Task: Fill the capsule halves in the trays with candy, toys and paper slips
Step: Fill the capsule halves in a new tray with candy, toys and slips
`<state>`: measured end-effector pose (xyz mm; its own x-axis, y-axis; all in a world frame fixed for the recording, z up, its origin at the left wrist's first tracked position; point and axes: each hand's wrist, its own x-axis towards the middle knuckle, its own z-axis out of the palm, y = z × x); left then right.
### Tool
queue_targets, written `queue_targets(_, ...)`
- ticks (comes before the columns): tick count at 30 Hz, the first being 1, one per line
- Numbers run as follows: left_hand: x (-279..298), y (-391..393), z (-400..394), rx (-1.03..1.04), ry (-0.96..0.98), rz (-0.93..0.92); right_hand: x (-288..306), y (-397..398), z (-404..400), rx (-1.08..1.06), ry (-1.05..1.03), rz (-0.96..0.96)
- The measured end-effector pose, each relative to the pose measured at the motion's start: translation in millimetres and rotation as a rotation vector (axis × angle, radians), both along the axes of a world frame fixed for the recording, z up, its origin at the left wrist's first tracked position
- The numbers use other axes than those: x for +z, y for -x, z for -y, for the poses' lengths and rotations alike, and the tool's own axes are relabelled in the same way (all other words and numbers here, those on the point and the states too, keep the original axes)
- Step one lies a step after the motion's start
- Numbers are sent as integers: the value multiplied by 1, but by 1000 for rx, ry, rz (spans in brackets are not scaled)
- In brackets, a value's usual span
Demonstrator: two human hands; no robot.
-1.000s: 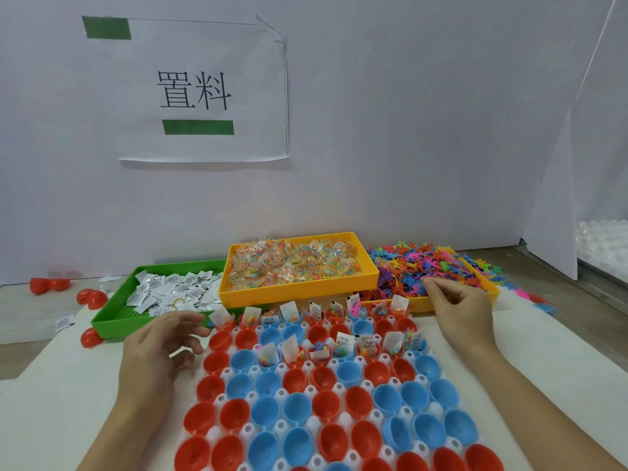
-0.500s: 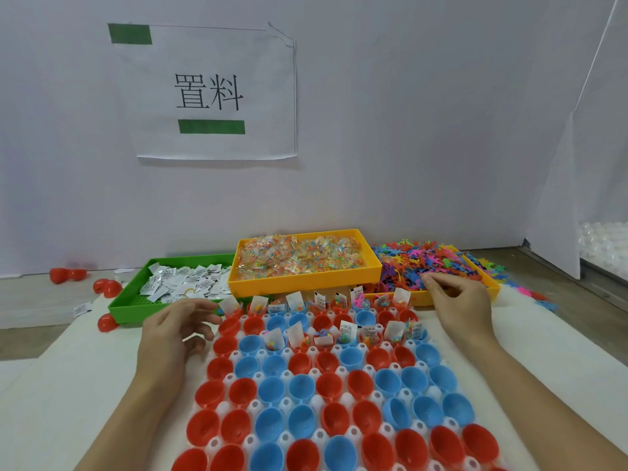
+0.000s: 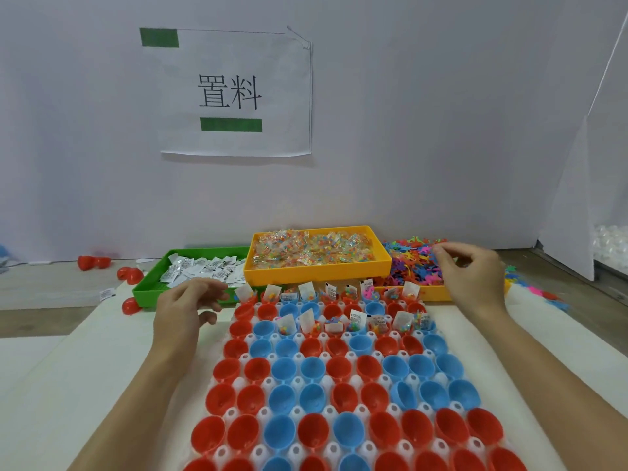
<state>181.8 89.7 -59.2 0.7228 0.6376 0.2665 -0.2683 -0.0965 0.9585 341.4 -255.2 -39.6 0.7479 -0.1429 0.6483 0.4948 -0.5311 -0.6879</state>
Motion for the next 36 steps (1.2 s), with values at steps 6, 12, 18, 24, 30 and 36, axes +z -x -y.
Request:
queue_targets(6,69,8,24,-81,-385,-14,51,29,-30,402,-23,-124)
queue_targets(12,103,10,67,-353,-696,-204,69,64,-53,769,10,-258)
queue_targets(18,96,0,91,-428,-637,-210,70,76,-62,857,-13,-326)
queue_targets(24,95,-2,96,-437,-496,-99,70,79,-65,933,-76,-365)
queue_targets(30,92,-4,66,-290,-541,-158,48,50,-53,672,43,-216)
queue_targets(36,82,1,21,-243,-1084,-543,-8,-1,-4,120,188,-30)
